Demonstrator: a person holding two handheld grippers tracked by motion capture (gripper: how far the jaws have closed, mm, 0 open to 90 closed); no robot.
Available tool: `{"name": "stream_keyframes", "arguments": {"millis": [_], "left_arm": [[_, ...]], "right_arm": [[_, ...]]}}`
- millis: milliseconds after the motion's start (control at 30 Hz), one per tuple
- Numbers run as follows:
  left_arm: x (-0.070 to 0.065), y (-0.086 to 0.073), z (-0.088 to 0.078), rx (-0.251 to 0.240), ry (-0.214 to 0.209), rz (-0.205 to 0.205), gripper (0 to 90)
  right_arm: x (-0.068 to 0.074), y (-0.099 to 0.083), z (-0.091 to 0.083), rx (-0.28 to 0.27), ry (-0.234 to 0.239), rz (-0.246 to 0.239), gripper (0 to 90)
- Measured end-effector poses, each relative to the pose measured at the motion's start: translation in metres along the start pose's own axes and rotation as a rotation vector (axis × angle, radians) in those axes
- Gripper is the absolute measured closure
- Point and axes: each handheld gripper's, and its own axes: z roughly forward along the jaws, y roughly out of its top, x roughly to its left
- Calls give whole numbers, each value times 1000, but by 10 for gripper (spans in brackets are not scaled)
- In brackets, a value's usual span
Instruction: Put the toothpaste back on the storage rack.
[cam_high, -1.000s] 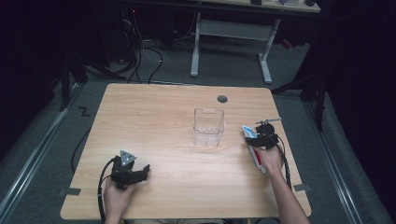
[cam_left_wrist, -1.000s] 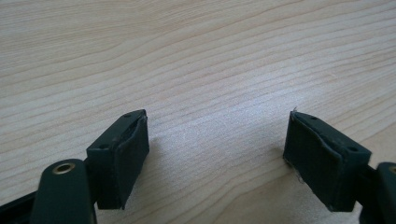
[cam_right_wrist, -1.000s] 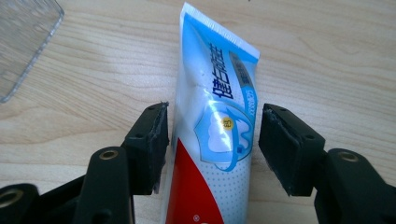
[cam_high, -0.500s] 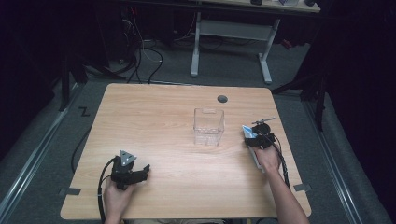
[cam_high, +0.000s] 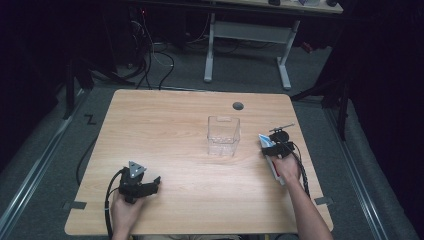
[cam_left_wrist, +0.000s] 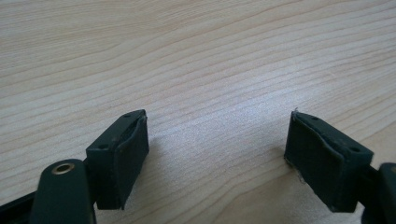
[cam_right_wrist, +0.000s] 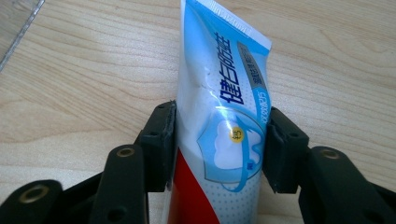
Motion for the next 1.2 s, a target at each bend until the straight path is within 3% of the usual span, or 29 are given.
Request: {"name": "stream_keyframes", "arguments": {"millis": [433,600,867,1200], "left_arm": [[0,0,0,0,-1,-1,220],[0,0,0,-2,-1,-2,222],[1,0,0,-3,-4,-4,219],[0,0,0,-2,-4,-3,222]], "right_arm": [[-2,3,-3,41,62,-21,643],[0,3,-4,44,66,-57,677],[7,2,-6,50,65,-95,690],[10,1,-16,17,118,-106,693]]}}
